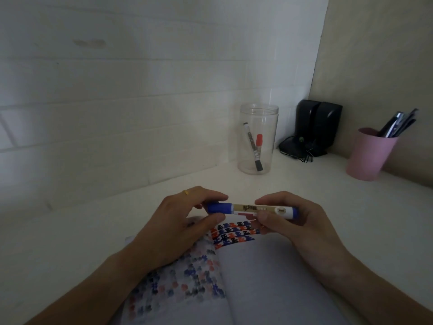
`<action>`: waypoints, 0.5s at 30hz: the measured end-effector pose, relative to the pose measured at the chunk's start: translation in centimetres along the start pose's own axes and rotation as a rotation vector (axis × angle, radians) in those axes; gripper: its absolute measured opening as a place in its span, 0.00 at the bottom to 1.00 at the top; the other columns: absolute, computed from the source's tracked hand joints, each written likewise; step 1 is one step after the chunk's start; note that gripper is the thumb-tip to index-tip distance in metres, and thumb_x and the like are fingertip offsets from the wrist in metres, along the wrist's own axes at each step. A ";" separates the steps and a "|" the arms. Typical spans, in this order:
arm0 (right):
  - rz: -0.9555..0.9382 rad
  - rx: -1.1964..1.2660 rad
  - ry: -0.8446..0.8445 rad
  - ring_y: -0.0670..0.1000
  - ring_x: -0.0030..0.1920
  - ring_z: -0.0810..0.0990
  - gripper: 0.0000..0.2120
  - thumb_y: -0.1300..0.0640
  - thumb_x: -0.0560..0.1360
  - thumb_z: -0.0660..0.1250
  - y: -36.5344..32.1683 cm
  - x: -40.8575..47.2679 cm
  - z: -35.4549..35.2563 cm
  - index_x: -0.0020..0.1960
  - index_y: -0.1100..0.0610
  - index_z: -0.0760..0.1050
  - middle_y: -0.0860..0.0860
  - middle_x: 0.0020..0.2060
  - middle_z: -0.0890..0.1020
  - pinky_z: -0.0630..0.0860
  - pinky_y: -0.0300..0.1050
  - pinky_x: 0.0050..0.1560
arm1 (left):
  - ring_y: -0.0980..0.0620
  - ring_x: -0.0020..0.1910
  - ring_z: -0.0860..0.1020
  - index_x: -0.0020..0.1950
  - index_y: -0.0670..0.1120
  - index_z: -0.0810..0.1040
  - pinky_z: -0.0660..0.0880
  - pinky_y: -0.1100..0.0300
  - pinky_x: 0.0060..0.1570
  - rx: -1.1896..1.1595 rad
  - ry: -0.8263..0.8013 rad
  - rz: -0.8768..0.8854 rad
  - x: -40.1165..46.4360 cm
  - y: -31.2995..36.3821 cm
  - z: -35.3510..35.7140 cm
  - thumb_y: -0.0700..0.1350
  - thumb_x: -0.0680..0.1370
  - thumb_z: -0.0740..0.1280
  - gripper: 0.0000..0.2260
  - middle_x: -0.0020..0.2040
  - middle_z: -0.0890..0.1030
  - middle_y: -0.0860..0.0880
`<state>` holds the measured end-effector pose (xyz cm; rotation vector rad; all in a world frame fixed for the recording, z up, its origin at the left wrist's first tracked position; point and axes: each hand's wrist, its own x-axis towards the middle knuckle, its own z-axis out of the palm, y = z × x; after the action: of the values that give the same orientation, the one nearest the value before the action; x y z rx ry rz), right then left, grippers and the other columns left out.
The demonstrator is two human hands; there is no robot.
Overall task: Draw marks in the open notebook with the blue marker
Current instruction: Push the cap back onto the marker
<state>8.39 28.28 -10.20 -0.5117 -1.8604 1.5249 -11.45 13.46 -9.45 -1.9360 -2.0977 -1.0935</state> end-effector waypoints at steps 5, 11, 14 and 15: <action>-0.052 -0.026 -0.032 0.54 0.48 0.88 0.08 0.65 0.72 0.73 0.0 -0.1 -0.2 0.50 0.59 0.85 0.55 0.46 0.88 0.85 0.43 0.44 | 0.57 0.51 0.81 0.57 0.54 0.82 0.75 0.66 0.52 -0.052 0.061 0.013 0.0 0.3 -0.3 0.53 0.75 0.71 0.11 0.50 0.83 0.62; -0.074 0.069 -0.047 0.55 0.50 0.88 0.12 0.59 0.68 0.73 -0.2 -0.1 -0.4 0.50 0.60 0.86 0.56 0.46 0.88 0.85 0.43 0.45 | 0.58 0.51 0.81 0.56 0.55 0.82 0.74 0.70 0.52 -0.073 0.075 0.042 0.0 0.8 -0.1 0.54 0.77 0.69 0.09 0.49 0.83 0.63; -0.078 0.085 -0.060 0.55 0.49 0.88 0.11 0.61 0.69 0.73 -0.1 -0.1 -0.5 0.50 0.61 0.86 0.55 0.46 0.89 0.85 0.42 0.45 | 0.59 0.51 0.81 0.55 0.58 0.81 0.74 0.69 0.52 -0.097 0.078 0.039 0.0 0.9 -0.1 0.56 0.76 0.67 0.09 0.49 0.82 0.66; -0.084 0.079 -0.064 0.54 0.49 0.88 0.11 0.61 0.69 0.73 -0.1 -0.2 -0.5 0.50 0.61 0.86 0.55 0.46 0.89 0.85 0.41 0.44 | 0.60 0.51 0.81 0.55 0.60 0.80 0.74 0.69 0.52 -0.104 0.079 0.037 -0.1 1.0 -0.1 0.56 0.76 0.67 0.09 0.49 0.82 0.66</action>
<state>8.89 28.48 -10.06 -0.3478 -1.8372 1.5679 -10.53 13.32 -8.97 -1.9331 -1.9945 -1.2738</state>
